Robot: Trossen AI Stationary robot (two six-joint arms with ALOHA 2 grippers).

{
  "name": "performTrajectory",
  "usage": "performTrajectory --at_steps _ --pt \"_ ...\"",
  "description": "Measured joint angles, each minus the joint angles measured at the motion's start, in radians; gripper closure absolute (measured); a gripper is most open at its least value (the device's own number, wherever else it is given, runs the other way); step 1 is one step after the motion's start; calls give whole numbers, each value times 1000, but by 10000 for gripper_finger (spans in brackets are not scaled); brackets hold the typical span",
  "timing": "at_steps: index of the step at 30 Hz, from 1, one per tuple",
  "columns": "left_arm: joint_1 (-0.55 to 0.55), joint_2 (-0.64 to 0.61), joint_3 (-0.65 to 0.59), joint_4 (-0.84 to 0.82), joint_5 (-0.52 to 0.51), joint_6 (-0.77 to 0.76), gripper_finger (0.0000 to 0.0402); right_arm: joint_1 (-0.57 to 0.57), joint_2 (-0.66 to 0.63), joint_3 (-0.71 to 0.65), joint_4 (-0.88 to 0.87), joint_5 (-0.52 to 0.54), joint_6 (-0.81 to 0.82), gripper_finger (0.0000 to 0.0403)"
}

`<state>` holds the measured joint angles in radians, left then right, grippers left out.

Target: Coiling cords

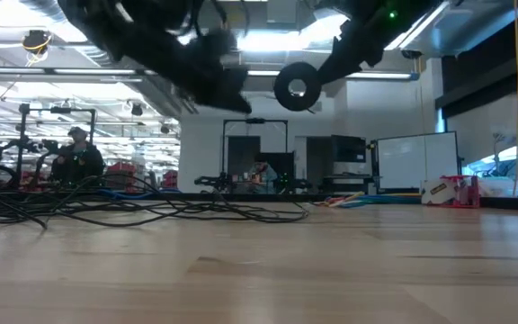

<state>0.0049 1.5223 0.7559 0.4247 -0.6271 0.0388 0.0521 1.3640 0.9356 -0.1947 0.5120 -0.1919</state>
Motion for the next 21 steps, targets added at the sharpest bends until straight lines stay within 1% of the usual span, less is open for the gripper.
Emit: performTrajectory --at_steps 3,7,12,17,21 --pt "-26 -27 0 11 79 -35 399 0 8 0 3 20 -5 400" --pt "-60 -35 0 76 109 -63 396 0 48 0 33 58 -8 400" --pt "-79 -36 11 84 110 -96 399 0 95 0 59 114 -19 400" --pt "-89 -39 26 88 108 -142 399 0 99 0 106 156 -20 401" --pt "-97 -39 37 89 131 -162 398 -8 99 0 158 167 -23 401"
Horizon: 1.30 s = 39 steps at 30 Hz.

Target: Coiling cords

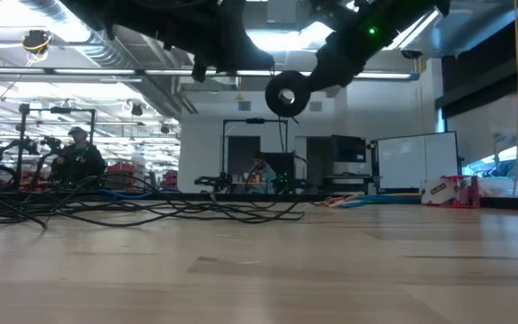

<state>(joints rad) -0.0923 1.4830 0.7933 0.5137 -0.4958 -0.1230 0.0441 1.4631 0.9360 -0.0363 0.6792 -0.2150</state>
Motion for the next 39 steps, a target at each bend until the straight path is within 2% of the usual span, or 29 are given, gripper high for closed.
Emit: performTrajectory --at_steps 6,14,22,30,39 --pt "-3 2 0 9 45 -26 399 -15 0 0 120 8 -5 401" --pt "-13 29 0 131 45 -28 399 -13 0 0 285 -71 -21 401" --pt "-14 39 0 176 46 -14 396 -13 0 0 323 -165 -20 401" --pt "-59 24 0 289 36 111 398 -12 1 0 256 -179 -26 401" --pt "-25 40 0 175 46 73 397 -12 1 0 338 -197 -26 401"
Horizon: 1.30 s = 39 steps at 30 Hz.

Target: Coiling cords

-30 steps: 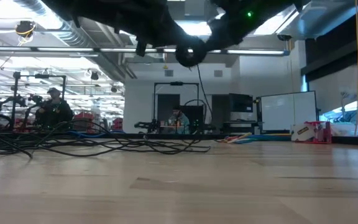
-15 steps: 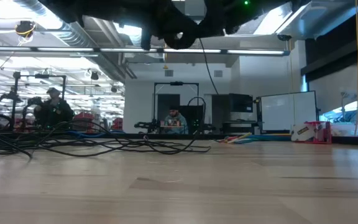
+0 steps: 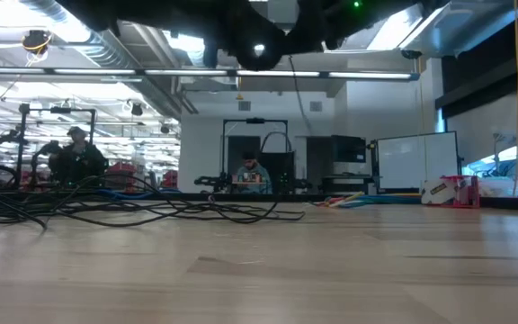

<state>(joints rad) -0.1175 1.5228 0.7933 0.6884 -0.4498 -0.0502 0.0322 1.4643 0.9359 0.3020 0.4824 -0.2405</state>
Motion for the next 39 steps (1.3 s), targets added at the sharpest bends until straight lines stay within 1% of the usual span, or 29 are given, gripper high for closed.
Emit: performTrajectory --at_steps 5,8,12,18,26,31,39 --pt "6 14 2 8 2 1 397 1 -1 -1 96 -5 -4 400" --pt "6 15 2 -6 -1 0 397 0 -4 -2 120 -29 -4 401" --pt "9 15 2 -42 -5 1 396 2 -12 -3 126 -34 -4 401" --pt "22 14 4 -138 -19 5 396 2 -68 -3 60 -39 -5 401" --pt "28 17 1 -159 -17 5 396 6 -148 -3 -36 -42 -8 401" --pt "31 17 1 -186 -17 5 396 28 -186 -3 -41 -41 -23 401" --pt "37 31 0 -194 -16 0 396 27 -239 -1 -44 -42 -26 401"
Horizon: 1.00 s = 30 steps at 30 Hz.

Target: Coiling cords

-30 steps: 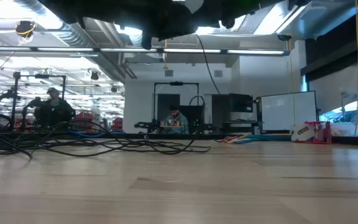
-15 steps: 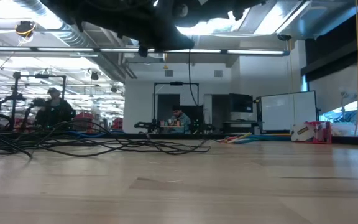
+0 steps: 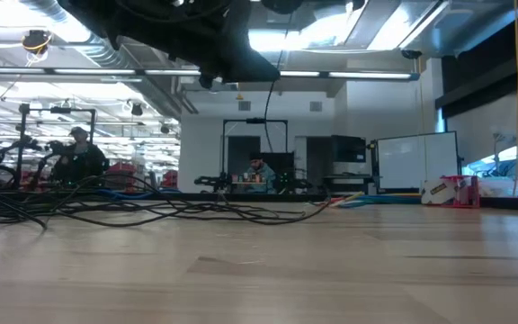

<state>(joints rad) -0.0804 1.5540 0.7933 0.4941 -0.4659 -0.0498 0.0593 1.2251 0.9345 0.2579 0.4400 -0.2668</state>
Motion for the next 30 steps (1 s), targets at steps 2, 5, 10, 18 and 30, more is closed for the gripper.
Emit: performTrajectory --at_steps 2,5,10,18,30 --pt "3 1 0 -4 0 -1 396 0 -13 0 3 -4 0 401" --pt "6 1 0 -10 -1 0 396 0 -25 1 3 -5 2 401" --pt "5 2 0 -39 -49 21 400 0 -25 2 -28 -6 5 401" --pt "6 -27 -5 -121 -227 -46 401 0 -27 6 -218 -135 -4 401" --pt "-50 -175 -3 -145 -235 -75 401 0 9 4 -506 -63 -26 401"
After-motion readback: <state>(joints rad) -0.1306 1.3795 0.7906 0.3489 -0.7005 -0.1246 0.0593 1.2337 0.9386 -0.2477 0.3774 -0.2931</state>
